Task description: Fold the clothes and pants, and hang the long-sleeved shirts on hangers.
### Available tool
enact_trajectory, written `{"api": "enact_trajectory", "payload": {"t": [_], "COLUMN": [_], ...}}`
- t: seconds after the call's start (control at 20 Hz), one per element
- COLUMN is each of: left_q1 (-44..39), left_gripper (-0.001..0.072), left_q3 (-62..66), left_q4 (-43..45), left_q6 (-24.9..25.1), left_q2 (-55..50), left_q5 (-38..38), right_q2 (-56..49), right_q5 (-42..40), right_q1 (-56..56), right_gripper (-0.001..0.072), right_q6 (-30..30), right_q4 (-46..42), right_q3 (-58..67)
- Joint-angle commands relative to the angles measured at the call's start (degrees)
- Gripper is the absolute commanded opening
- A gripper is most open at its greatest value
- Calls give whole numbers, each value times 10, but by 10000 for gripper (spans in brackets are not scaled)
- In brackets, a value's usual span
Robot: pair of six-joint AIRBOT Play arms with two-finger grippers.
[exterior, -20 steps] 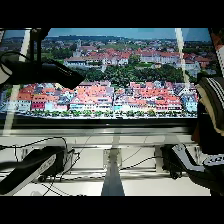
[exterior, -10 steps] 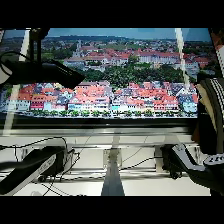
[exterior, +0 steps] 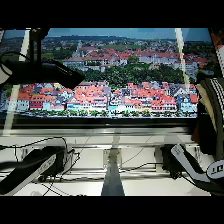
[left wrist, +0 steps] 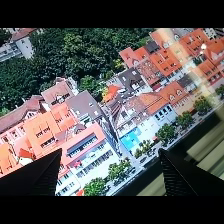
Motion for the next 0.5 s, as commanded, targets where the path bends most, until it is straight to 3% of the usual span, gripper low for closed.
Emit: {"api": "enact_trajectory", "payload": {"t": [0.0,0.25,0.45], "left_q1": [0,0,0], "left_gripper": [690,690,690], "left_q3": [0,0,0], "left_q4": [0,0,0], "left_q6": [0,0,0], "left_q2": [0,0,0], "left_q5": [0,0,0], "right_q2": [-6,-39,-82], "right_q5": [-6,28,47], "right_q1": [153,315,373], "right_gripper": [20,20,20], "right_q6": [-39,-51,-51], "right_q4": [-52,-207,-236], "right_q3": [0,-1,-1]}}
